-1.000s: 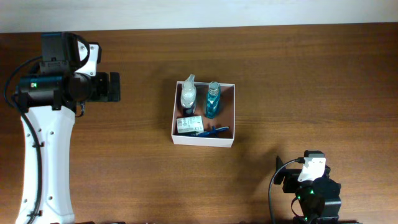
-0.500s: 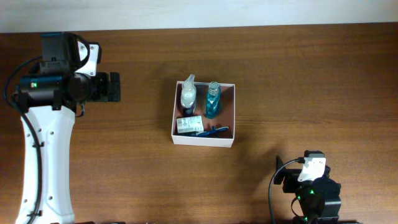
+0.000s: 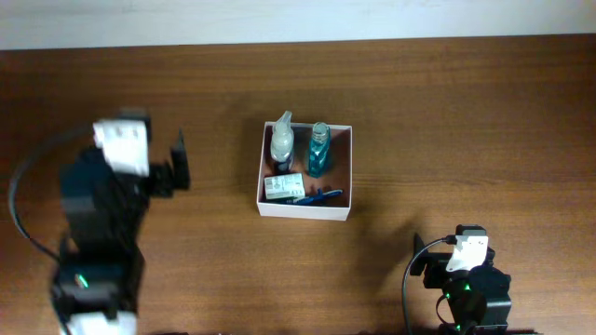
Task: Pack container
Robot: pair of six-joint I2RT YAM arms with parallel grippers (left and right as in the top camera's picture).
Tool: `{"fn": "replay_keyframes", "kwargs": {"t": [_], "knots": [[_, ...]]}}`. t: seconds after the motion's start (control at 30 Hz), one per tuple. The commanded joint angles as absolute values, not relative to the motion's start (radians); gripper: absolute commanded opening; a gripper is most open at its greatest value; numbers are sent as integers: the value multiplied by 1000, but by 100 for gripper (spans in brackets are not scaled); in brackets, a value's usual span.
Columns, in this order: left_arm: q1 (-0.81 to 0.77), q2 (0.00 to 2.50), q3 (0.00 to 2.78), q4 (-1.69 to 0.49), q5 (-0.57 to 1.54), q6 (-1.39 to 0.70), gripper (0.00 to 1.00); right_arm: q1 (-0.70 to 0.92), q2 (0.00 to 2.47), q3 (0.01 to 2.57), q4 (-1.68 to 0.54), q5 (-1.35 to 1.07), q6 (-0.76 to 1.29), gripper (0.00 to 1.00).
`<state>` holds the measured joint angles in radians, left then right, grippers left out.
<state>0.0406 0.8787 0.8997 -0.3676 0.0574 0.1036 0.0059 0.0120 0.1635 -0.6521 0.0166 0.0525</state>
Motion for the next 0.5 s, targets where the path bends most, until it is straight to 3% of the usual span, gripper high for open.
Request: {"fn": "replay_keyframes", "kwargs": {"t": [0.0,0.17,0.47], "knots": [[39,657,571,-272,89,100,100,-3,4,156,-654,11,61,99],[39,404,302,-262,114,98,100,-3,4,156,-654,11,61,99],[14,112,178,-338,135,99,100,-3,4,156,-654,11,61,99]]}}
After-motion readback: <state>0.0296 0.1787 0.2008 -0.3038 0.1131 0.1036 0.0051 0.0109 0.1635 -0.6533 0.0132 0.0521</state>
